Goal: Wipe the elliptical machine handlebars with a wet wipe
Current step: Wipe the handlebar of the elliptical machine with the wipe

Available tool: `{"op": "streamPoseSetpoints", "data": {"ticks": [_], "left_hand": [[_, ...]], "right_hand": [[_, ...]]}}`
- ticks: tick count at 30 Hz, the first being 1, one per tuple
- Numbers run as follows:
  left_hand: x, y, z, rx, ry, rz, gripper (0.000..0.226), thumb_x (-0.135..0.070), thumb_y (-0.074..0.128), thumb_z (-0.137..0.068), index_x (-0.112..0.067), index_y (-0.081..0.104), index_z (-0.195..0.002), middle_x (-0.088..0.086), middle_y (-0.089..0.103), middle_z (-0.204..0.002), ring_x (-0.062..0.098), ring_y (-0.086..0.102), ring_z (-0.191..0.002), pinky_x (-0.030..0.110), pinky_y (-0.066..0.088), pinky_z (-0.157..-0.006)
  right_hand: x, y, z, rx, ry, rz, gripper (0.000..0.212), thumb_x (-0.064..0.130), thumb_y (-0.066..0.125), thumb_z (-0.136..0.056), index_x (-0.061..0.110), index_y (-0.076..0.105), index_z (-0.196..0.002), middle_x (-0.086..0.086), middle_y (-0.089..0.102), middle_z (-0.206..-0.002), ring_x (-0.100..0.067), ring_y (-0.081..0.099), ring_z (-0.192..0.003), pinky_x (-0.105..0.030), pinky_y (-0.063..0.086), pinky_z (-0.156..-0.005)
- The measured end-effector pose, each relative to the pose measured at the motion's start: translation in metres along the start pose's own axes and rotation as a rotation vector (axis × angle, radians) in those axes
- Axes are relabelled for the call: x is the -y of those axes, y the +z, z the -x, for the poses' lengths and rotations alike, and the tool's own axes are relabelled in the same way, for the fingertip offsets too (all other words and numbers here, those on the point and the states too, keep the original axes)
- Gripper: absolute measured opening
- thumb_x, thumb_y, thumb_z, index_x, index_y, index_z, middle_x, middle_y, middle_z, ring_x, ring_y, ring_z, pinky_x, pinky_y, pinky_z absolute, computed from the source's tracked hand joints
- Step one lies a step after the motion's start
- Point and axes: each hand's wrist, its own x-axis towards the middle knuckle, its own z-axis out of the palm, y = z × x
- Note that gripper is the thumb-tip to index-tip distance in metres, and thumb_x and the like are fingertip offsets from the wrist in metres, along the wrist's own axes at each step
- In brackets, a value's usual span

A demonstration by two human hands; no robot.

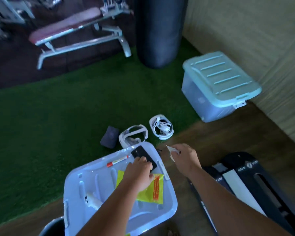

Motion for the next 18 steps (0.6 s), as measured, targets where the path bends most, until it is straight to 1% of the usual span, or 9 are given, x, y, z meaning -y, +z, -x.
{"op": "streamPoseSetpoints", "data": {"ticks": [2, 5, 8, 11, 12, 14, 16, 18], "left_hand": [[-0.017, -0.032, 0.008, -0.03, 0.042, -0.038, 0.036, -0.043, 0.052, -0.095, -0.023, 0.064, -0.122, 0.001, 0.054, -0.126, 0.025, 0.049, -0.123, 0.045, 0.05, -0.092], [-0.042, -0.073, 0.018, -0.078, 0.119, -0.068, 0.032, -0.042, 0.051, -0.094, -0.025, 0.066, -0.117, 0.0, 0.056, -0.125, 0.023, 0.049, -0.124, 0.042, 0.047, -0.095], [-0.067, -0.113, 0.027, -0.124, 0.22, -0.083, 0.033, -0.045, 0.054, -0.094, -0.024, 0.066, -0.116, 0.0, 0.056, -0.125, 0.022, 0.048, -0.125, 0.041, 0.047, -0.096], [-0.094, -0.148, 0.039, -0.172, 0.325, -0.102, 0.034, -0.045, 0.057, -0.093, -0.024, 0.068, -0.117, 0.001, 0.058, -0.126, 0.023, 0.052, -0.124, 0.039, 0.048, -0.097], [-0.104, -0.158, 0.045, -0.192, 0.372, -0.116, 0.035, -0.046, 0.057, -0.093, -0.025, 0.068, -0.117, 0.001, 0.059, -0.126, 0.024, 0.052, -0.124, 0.039, 0.048, -0.097], [-0.125, -0.174, 0.059, -0.223, 0.484, -0.149, 0.036, -0.046, 0.056, -0.093, -0.025, 0.068, -0.119, 0.001, 0.058, -0.124, 0.024, 0.052, -0.124, 0.039, 0.048, -0.099], [-0.148, -0.187, 0.079, -0.246, 0.571, -0.157, 0.035, -0.045, 0.057, -0.095, -0.024, 0.067, -0.121, 0.001, 0.057, -0.123, 0.024, 0.053, -0.122, 0.037, 0.047, -0.098], [-0.173, -0.193, 0.098, -0.258, 0.675, -0.157, 0.033, -0.045, 0.059, -0.094, -0.024, 0.068, -0.119, 0.0, 0.058, -0.123, 0.023, 0.052, -0.123, 0.035, 0.047, -0.096]], "right_hand": [[0.016, -0.038, 0.01, -0.084, 0.016, -0.066, 0.015, 0.021, 0.062, -0.094, 0.016, 0.073, -0.103, -0.002, 0.064, -0.1, -0.021, 0.061, -0.092, -0.03, 0.048, -0.079], [0.035, -0.092, 0.026, -0.194, 0.028, -0.103, 0.012, 0.024, 0.064, -0.092, 0.023, 0.074, -0.099, 0.001, 0.067, -0.097, -0.016, 0.062, -0.088, -0.027, 0.048, -0.077], [0.05, -0.142, 0.054, -0.292, 0.054, -0.128, 0.01, 0.026, 0.065, -0.092, 0.027, 0.074, -0.096, 0.005, 0.07, -0.091, -0.017, 0.066, -0.084, -0.032, 0.056, -0.077], [0.064, -0.182, 0.099, -0.418, 0.082, -0.165, 0.008, 0.029, 0.065, -0.093, 0.029, 0.071, -0.088, 0.008, 0.069, -0.078, -0.015, 0.067, -0.076, -0.032, 0.058, -0.072], [0.067, -0.192, 0.116, -0.468, 0.099, -0.183, 0.008, 0.031, 0.066, -0.093, 0.028, 0.071, -0.087, 0.008, 0.07, -0.077, -0.014, 0.068, -0.074, -0.032, 0.06, -0.071], [0.069, -0.208, 0.151, -0.564, 0.146, -0.221, 0.012, 0.033, 0.066, -0.092, 0.023, 0.074, -0.094, 0.007, 0.072, -0.082, -0.012, 0.07, -0.074, -0.034, 0.062, -0.073], [0.07, -0.219, 0.192, -0.655, 0.188, -0.262, 0.015, 0.033, 0.066, -0.091, 0.025, 0.075, -0.1, 0.005, 0.073, -0.087, -0.012, 0.071, -0.077, -0.036, 0.063, -0.074], [0.071, -0.23, 0.236, -0.756, 0.22, -0.265, 0.014, 0.03, 0.065, -0.092, 0.028, 0.076, -0.101, 0.006, 0.073, -0.091, -0.012, 0.071, -0.077, -0.034, 0.062, -0.073]]}}
